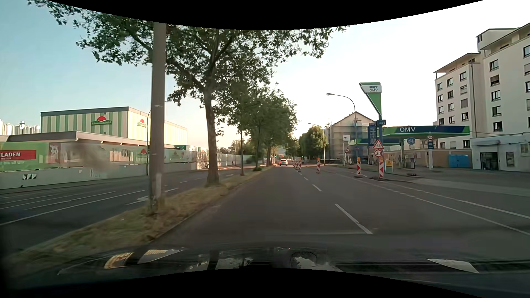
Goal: Follow the waypoints while adhering to traffic rules and regulations
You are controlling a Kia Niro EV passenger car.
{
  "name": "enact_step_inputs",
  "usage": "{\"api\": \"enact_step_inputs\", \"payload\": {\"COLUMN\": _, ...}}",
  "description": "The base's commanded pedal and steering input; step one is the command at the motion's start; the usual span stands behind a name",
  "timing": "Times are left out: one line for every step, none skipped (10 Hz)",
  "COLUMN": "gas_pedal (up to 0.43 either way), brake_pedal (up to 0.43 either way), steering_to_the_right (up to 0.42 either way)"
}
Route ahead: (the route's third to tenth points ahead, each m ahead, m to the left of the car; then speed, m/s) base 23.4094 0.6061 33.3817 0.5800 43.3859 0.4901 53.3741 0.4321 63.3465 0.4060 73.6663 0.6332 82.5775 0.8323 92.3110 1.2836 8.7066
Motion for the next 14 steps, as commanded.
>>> {"api": "enact_step_inputs", "payload": {"gas_pedal": 0.0, "brake_pedal": 0.0, "steering_to_the_right": -0.006}}
{"api": "enact_step_inputs", "payload": {"gas_pedal": 0.0, "brake_pedal": 0.0, "steering_to_the_right": -0.004}}
{"api": "enact_step_inputs", "payload": {"gas_pedal": 0.0, "brake_pedal": 0.0, "steering_to_the_right": -0.003}}
{"api": "enact_step_inputs", "payload": {"gas_pedal": 0.0, "brake_pedal": 0.0, "steering_to_the_right": -0.003}}
{"api": "enact_step_inputs", "payload": {"gas_pedal": 0.0, "brake_pedal": 0.0, "steering_to_the_right": -0.003}}
{"api": "enact_step_inputs", "payload": {"gas_pedal": 0.0, "brake_pedal": 0.0, "steering_to_the_right": -0.003}}
{"api": "enact_step_inputs", "payload": {"gas_pedal": 0.0, "brake_pedal": 0.0, "steering_to_the_right": -0.002}}
{"api": "enact_step_inputs", "payload": {"gas_pedal": 0.0, "brake_pedal": 0.0, "steering_to_the_right": -0.002}}
{"api": "enact_step_inputs", "payload": {"gas_pedal": 0.0, "brake_pedal": 0.0, "steering_to_the_right": -0.001}}
{"api": "enact_step_inputs", "payload": {"gas_pedal": 0.0, "brake_pedal": 0.0, "steering_to_the_right": -0.001}}
{"api": "enact_step_inputs", "payload": {"gas_pedal": 0.0, "brake_pedal": 0.0, "steering_to_the_right": 0.0}}
{"api": "enact_step_inputs", "payload": {"gas_pedal": 0.0, "brake_pedal": 0.0, "steering_to_the_right": 0.0}}
{"api": "enact_step_inputs", "payload": {"gas_pedal": 0.0, "brake_pedal": 0.0, "steering_to_the_right": 0.0}}
{"api": "enact_step_inputs", "payload": {"gas_pedal": 0.0, "brake_pedal": 0.0, "steering_to_the_right": 0.0}}
